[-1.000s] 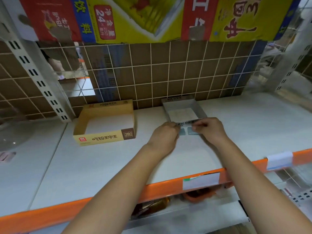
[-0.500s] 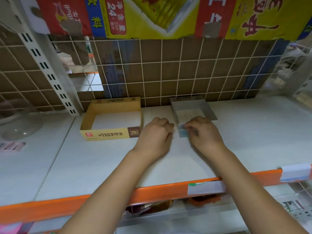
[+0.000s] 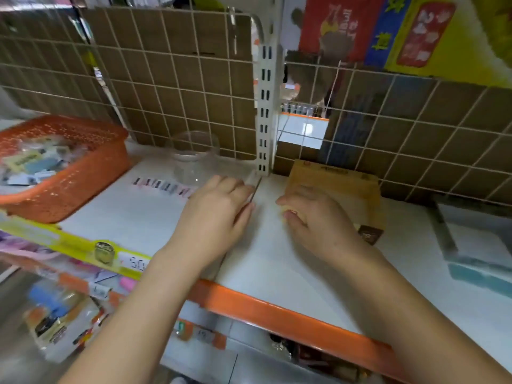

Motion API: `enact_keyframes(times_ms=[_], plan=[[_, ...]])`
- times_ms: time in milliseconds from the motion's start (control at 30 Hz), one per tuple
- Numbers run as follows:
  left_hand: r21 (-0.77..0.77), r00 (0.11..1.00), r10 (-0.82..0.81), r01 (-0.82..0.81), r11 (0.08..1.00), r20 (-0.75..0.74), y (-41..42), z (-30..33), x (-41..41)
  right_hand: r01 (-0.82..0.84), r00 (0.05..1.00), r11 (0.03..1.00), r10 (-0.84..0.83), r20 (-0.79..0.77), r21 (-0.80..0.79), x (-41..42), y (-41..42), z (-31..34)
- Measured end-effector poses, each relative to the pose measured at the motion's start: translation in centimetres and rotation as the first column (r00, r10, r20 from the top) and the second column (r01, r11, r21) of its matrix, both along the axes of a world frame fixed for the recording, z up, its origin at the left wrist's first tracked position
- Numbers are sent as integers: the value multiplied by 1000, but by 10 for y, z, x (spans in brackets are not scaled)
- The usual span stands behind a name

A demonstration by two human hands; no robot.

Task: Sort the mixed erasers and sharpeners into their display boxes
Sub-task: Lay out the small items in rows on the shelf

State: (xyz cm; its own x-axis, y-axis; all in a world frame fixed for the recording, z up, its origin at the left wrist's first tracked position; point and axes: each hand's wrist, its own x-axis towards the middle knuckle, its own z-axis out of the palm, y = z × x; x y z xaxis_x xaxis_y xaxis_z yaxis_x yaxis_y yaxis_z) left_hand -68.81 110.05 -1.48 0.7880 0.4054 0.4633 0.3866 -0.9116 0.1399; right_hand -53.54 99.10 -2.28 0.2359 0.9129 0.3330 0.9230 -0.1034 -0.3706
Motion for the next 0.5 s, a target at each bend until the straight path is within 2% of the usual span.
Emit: enact_keyframes(times_ms=[300,500], plan=[[68,961,275,-275,959,10,111,15,-133,-207,977,978,207,56,-9,-97,145,14],[42,900,435,-434,900,-25,191,10,-223,-317,948,946,316,23,68,-166,236,22]])
